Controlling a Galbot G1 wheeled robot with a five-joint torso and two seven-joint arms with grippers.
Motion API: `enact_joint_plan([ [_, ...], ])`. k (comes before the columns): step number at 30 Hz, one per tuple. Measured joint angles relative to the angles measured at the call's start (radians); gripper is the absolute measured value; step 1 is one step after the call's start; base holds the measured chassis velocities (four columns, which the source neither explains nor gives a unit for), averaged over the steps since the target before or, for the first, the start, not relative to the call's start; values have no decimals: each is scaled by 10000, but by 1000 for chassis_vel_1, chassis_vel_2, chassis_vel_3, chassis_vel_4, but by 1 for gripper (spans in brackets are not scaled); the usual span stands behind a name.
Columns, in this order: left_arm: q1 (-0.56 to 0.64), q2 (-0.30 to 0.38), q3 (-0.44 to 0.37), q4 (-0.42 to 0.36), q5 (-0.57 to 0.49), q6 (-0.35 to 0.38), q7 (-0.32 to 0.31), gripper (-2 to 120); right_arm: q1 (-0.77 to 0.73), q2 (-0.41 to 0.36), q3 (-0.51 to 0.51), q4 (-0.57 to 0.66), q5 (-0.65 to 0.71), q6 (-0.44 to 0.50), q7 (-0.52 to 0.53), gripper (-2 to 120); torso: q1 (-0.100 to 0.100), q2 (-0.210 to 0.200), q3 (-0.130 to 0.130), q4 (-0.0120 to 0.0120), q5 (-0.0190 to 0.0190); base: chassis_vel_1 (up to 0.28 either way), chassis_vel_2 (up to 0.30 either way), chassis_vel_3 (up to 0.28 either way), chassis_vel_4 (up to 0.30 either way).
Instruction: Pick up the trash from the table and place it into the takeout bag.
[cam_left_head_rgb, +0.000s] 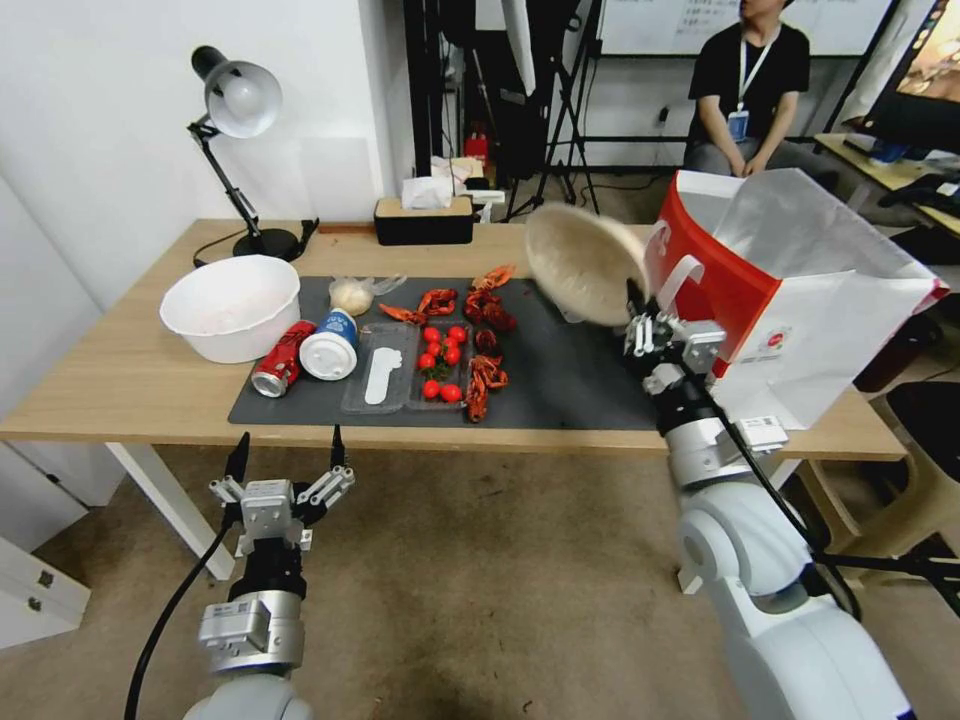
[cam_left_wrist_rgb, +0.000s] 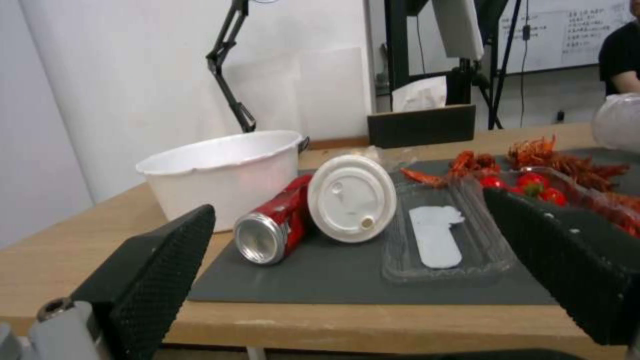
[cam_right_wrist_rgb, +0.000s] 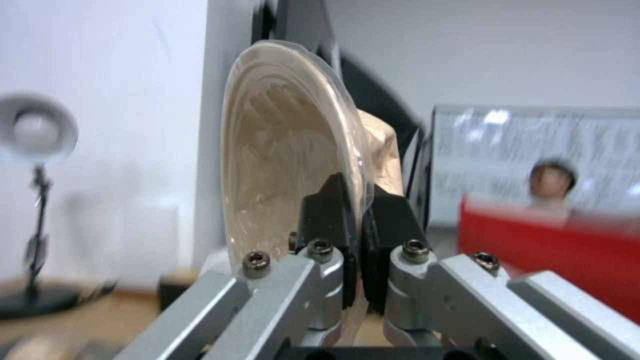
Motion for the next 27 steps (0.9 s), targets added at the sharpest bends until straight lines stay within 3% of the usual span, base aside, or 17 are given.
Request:
enact_joint_plan([
  [8, 151, -57, 6, -101, 33, 54, 2, 100, 384, -536, 691, 808, -207, 374, 1425, 0, 1, 1, 0, 0, 1, 0, 0, 0, 0],
  [12, 178, -66, 14, -117, 57, 117, 6, 100, 598, -800, 1098, 867, 418, 238, 2040, 0, 0, 0, 0, -1, 1, 0, 0, 0, 0],
  [18, 157, -102, 14, -60, 58, 160, 24, 100, 861, -1115, 1825, 351, 1432, 160, 2516, 0, 2, 0, 1, -2, 2, 0, 0, 0, 0],
  [25, 128, -118, -33, 111, 48, 142, 118, 100, 1409, -1374, 1977, -415, 1800, -187, 2813, 0, 3, 0, 2, 0, 0, 0, 0, 0, 0],
  [27, 108, -147, -41, 111, 47, 142, 171, 100, 1482, -1375, 1954, -537, 1802, -287, 2818, 8, 3, 0, 1, 0, 0, 0, 0, 0, 0],
])
